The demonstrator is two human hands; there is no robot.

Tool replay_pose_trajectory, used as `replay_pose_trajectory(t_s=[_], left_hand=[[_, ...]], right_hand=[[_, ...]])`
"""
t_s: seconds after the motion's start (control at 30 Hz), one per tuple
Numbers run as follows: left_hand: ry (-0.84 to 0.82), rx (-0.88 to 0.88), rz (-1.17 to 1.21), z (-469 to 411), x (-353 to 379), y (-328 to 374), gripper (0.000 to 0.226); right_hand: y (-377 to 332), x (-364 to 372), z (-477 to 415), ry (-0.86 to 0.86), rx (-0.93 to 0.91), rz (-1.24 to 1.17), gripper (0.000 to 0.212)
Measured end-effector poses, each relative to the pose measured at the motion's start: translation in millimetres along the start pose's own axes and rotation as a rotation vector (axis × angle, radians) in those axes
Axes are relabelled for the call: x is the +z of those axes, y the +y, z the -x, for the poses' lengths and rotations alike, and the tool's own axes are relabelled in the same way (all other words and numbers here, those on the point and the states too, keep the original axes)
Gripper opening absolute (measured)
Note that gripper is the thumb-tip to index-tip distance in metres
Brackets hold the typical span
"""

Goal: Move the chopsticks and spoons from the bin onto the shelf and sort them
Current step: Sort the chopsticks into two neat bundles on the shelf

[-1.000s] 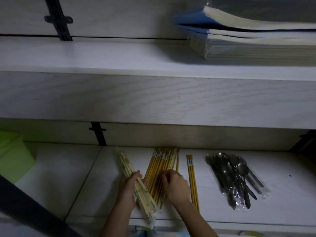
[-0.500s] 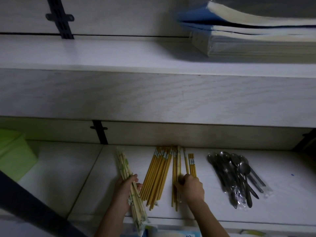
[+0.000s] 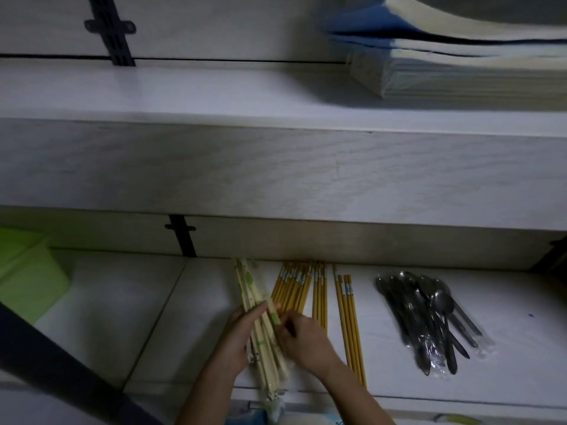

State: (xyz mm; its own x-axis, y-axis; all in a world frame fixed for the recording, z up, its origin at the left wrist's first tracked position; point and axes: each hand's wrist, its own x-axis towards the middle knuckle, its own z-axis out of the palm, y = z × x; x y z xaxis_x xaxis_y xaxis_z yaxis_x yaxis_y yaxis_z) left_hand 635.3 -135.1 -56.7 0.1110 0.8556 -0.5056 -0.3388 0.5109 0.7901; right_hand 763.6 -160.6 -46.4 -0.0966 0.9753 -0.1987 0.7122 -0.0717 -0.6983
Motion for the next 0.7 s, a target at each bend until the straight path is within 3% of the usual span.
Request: replay_pose_trajectory(t_s=[0.13,0.3,0.5,0.7], left_hand=[[0.065,0.061,-0.016,1.8,-6.0,1.2,0.024],[0.203,0.022,0.095,-4.4,-25.6,6.3,0.008],[0.196,0.030,0.115,-4.8,-35.8,7.5,0.005],[0.186,0.004,0.035,-4.6,-33.0,3.6,0.033]], right_hand=[[-2.2,18.7,-6.7,0.002,-0.095,0.004,0.021],[25.2,20.8,-15.9,0.084,-0.209,0.276,0.034],[56.7,6.3,-6.4,0.259,-0.103,0.201,0.027],[66.1,-1.6,-3.4,0.358,0.025,0.158,0.034]])
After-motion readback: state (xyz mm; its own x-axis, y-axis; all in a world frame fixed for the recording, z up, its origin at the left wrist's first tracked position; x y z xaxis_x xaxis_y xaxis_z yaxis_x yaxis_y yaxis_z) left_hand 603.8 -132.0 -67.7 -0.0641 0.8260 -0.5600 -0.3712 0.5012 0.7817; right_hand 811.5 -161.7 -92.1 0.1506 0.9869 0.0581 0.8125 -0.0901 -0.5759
